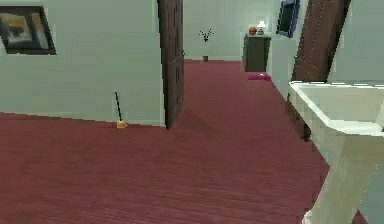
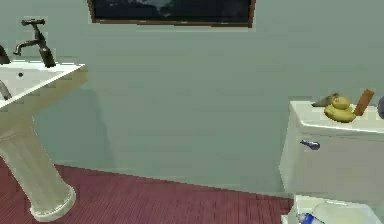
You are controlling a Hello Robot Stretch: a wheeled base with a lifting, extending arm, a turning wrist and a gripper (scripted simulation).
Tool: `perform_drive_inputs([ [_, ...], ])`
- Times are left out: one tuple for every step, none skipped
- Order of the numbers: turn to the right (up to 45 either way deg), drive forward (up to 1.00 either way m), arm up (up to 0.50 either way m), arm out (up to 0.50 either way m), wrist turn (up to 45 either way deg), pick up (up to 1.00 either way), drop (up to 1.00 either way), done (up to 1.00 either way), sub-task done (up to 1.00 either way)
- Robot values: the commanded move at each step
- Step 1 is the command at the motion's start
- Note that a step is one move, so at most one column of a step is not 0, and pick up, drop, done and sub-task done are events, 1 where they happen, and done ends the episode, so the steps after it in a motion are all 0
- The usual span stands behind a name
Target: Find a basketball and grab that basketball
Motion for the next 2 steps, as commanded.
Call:
perform_drive_inputs([
  [0.0,0.5,0.0,0.0,0.0,0.0,0.0,0.0,0.0],
  [9.0,0.0,0.0,0.0,0.0,0.0,0.0,0.0,0.0],
])
